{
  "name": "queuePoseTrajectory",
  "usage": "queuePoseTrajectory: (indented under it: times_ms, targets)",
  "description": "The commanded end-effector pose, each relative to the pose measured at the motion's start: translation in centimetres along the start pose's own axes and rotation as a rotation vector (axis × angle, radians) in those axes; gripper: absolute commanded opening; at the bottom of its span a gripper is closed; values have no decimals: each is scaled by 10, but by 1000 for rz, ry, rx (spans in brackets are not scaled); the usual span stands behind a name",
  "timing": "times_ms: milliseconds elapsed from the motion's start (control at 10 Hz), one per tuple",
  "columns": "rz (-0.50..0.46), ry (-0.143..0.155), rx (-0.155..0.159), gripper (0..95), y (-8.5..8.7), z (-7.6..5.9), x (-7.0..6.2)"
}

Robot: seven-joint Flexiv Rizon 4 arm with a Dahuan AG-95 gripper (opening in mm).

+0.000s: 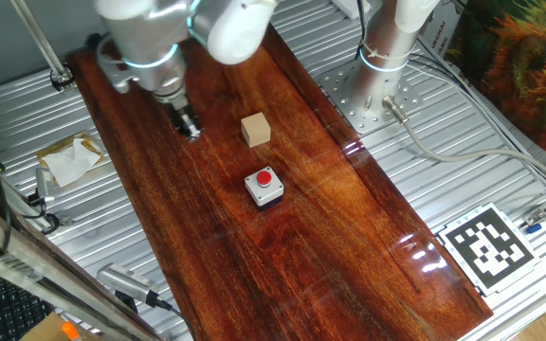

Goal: Use the gripper to push the small block from left to right

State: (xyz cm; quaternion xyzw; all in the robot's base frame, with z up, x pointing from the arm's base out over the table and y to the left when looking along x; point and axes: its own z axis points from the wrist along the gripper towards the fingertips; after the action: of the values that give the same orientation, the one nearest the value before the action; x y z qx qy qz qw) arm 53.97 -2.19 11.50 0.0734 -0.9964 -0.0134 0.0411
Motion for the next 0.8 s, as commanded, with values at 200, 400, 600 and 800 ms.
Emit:
queuePoseTrajectory:
  times_ms: [200, 400, 600, 800]
  targets:
    - [-24, -49, 48, 0, 9, -27, 6]
    - [-19, -69, 60, 0, 14, -37, 11]
    - [-20, -101, 77, 0, 15, -39, 12]
    - [19, -108, 70, 0, 15, -39, 12]
